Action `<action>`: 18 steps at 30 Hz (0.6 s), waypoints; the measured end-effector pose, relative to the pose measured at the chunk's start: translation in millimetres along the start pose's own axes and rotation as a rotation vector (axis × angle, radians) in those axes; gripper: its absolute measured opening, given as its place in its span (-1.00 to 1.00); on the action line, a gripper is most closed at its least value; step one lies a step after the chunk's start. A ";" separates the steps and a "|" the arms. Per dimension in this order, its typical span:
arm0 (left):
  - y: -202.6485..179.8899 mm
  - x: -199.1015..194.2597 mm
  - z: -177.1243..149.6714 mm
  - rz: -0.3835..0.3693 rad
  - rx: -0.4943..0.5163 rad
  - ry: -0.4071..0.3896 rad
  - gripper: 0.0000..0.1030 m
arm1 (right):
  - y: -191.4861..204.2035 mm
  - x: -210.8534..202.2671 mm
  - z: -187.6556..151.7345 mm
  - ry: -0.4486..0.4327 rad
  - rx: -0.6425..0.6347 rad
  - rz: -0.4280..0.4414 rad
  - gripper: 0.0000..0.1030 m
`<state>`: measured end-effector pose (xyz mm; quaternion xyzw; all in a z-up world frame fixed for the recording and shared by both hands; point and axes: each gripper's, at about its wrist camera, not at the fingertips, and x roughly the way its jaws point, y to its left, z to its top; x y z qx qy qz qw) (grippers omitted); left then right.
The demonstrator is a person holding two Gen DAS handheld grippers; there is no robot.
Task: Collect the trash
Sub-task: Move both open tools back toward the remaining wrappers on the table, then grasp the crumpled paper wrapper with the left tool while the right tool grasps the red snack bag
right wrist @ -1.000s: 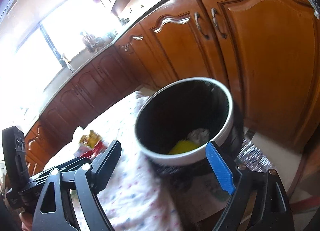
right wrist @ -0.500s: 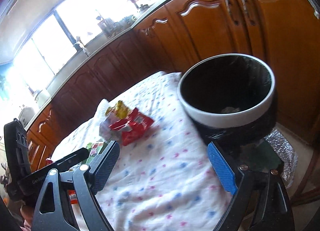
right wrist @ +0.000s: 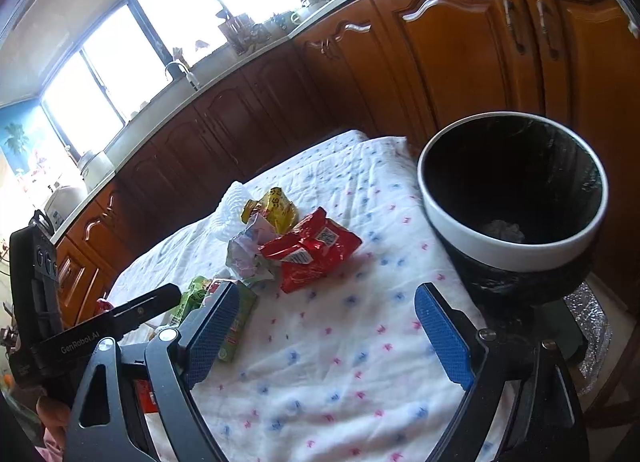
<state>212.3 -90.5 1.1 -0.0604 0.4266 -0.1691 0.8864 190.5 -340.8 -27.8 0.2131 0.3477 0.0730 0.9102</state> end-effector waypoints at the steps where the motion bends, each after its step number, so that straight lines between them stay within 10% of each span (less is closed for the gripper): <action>1: 1.3 3.1 1.9 -0.001 -0.001 0.009 0.14 | 0.9 2.7 1.5 0.004 -0.001 0.001 0.76; 18: 18.0 61.3 41.2 0.012 -0.056 0.085 0.14 | -12.3 89.7 36.9 0.131 0.043 0.028 0.68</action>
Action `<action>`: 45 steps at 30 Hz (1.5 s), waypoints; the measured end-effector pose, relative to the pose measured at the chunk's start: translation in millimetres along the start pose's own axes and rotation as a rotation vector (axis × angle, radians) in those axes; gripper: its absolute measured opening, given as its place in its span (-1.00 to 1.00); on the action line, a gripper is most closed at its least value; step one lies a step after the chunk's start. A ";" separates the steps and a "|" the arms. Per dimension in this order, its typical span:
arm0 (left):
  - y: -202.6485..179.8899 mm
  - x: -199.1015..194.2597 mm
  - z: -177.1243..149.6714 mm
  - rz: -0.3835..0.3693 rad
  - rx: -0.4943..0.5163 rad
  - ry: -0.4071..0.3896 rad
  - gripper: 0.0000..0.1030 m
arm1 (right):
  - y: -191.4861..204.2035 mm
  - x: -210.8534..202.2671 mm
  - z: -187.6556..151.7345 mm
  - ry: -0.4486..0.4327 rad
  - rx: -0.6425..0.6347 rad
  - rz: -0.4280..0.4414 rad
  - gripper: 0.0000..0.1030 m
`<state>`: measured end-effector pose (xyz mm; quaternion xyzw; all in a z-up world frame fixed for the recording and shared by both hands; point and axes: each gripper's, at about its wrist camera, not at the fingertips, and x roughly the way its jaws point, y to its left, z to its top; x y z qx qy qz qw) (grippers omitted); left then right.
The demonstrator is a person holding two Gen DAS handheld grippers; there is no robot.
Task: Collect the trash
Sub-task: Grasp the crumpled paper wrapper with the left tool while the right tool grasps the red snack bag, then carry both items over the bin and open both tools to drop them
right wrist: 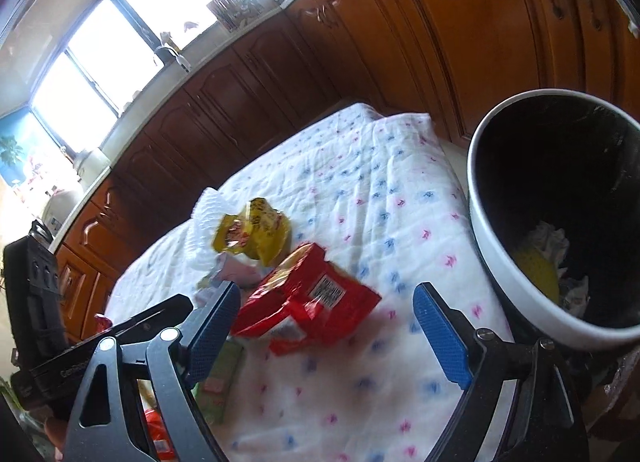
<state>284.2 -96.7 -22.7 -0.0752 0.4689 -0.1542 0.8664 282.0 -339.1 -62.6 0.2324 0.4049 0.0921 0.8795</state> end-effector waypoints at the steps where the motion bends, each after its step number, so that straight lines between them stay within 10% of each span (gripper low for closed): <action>1: -0.8 4.1 2.4 0.005 0.003 0.006 0.14 | -1.8 5.9 -0.4 0.021 0.005 0.005 0.60; 7: 0.5 27.2 7.9 -0.029 0.003 0.067 0.04 | -4.3 12.5 -6.4 0.055 0.005 0.046 -0.02; 13: -10.2 35.9 -0.8 -0.066 0.052 0.092 -0.73 | 9.7 -5.9 -9.3 0.025 -0.056 0.056 -1.00; 20: -13.6 12.1 -3.5 -0.086 0.073 0.028 -0.87 | 15.5 -27.2 -20.2 -0.016 -0.090 0.036 -0.98; 25: -13.6 -13.7 -6.2 -0.084 0.070 -0.036 -0.87 | 29.3 -30.1 -25.5 -0.039 -0.164 0.001 -0.21; 32: -3.5 -37.3 -4.8 -0.066 0.043 -0.095 -0.87 | 52.4 3.1 -26.0 -0.005 -0.305 -0.109 0.00; 36: 1.3 -43.3 -5.1 -0.058 0.035 -0.103 -0.87 | 42.2 12.7 -28.1 0.004 -0.289 -0.140 -0.05; 38: 4.2 -45.9 -5.4 -0.055 0.029 -0.107 -0.87 | 32.5 4.9 -25.5 -0.009 -0.241 -0.108 -0.58; 45: -3.0 -46.4 -11.1 -0.066 0.043 -0.098 -0.87 | 21.9 -46.4 -25.3 -0.110 -0.188 -0.069 -0.68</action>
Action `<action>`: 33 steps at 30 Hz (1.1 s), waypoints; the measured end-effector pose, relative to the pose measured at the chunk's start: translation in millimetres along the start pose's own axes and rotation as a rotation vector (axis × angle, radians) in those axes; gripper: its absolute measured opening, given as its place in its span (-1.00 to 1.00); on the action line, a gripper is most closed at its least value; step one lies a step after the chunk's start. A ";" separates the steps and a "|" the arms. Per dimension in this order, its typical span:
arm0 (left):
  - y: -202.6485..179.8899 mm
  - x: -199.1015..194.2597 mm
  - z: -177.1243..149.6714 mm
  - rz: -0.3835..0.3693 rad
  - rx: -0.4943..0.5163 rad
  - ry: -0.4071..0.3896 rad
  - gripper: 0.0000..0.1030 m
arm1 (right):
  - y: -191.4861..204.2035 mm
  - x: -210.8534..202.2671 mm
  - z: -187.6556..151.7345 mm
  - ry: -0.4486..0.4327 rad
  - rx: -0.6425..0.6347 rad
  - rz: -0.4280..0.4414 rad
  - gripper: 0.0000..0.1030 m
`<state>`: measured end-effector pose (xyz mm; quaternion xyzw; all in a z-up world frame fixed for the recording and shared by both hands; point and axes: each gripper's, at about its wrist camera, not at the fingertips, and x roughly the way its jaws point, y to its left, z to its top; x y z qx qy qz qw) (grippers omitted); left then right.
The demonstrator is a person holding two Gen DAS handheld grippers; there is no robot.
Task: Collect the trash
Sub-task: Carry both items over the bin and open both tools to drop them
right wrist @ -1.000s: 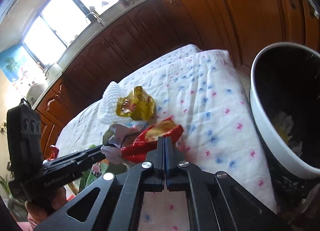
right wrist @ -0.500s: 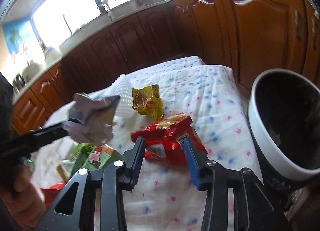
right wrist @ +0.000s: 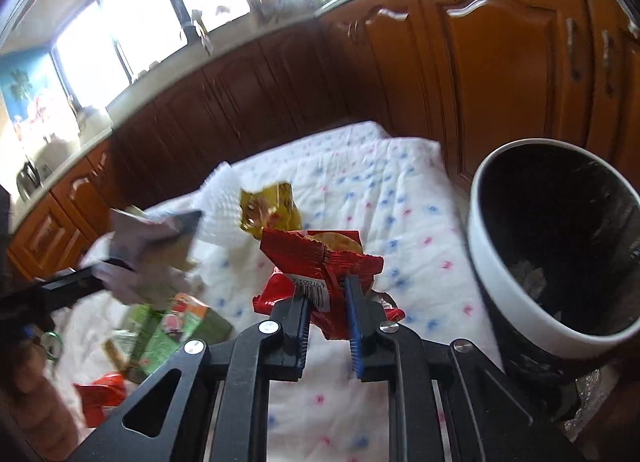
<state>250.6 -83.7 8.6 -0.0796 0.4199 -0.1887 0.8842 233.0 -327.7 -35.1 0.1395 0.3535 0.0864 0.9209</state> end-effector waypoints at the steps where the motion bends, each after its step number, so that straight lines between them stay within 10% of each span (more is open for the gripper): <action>1: -3.4 0.3 -0.7 -0.006 0.006 0.001 -0.87 | -2.6 -8.8 -0.3 -0.013 0.005 -0.002 -0.68; 33: -180.5 71.0 22.5 -0.121 0.327 0.082 -0.87 | -146.6 -83.9 26.5 -0.061 0.208 -0.186 -0.64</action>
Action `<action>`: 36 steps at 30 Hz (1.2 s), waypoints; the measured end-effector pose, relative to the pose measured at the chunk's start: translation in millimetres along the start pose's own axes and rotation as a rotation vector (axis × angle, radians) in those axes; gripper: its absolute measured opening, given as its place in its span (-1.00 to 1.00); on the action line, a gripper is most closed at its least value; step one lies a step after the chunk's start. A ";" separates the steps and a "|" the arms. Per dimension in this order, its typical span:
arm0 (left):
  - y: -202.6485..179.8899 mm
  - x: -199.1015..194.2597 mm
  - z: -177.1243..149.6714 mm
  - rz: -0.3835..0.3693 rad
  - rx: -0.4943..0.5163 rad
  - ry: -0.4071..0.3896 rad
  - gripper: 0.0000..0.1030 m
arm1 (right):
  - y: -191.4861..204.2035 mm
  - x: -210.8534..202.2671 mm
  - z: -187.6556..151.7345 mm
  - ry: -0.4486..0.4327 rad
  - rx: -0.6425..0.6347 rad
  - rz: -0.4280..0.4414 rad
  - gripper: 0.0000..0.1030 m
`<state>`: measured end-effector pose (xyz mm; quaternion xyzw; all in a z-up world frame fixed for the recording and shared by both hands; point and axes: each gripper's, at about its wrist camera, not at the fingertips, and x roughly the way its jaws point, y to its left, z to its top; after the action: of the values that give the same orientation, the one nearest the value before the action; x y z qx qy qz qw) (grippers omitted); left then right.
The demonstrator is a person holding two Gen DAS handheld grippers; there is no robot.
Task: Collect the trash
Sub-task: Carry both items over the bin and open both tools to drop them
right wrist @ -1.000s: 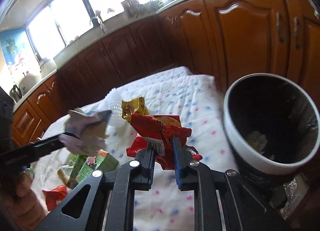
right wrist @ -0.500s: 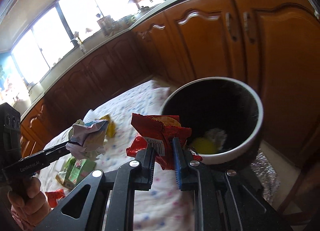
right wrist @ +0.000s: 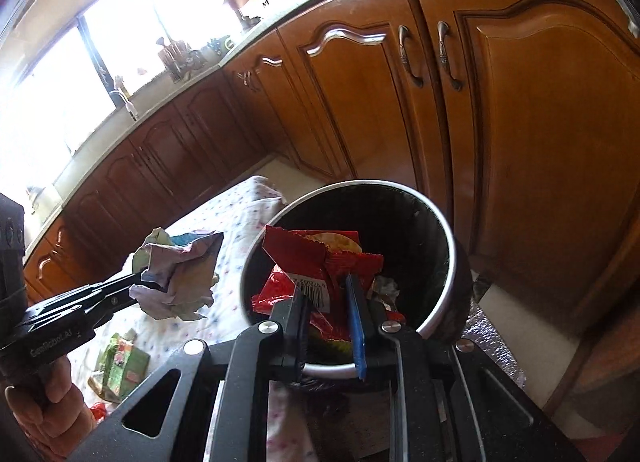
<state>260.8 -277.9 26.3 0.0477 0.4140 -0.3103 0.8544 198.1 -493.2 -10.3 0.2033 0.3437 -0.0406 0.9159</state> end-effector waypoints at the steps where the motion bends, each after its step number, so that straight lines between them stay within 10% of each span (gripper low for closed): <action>1: -2.3 3.1 1.1 0.001 0.006 0.004 -0.87 | -1.9 2.1 1.0 0.005 0.001 -0.003 -0.63; 16: -21.7 60.6 18.7 0.001 0.048 0.111 -0.87 | -21.8 31.1 13.7 0.080 -0.002 -0.051 -0.54; 22: -24.4 74.7 21.4 -0.002 0.029 0.149 -0.82 | -20.5 36.4 16.6 0.085 0.000 -0.052 0.00; 36: -8.0 43.3 5.3 -0.030 -0.029 0.111 -0.50 | -9.5 -3.4 -10.4 0.004 0.049 0.004 0.10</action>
<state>279.9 -307.3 -0.8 0.0465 0.4658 -0.3139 0.8260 187.1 -497.9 -18.5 0.2265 0.3442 -0.0467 0.9100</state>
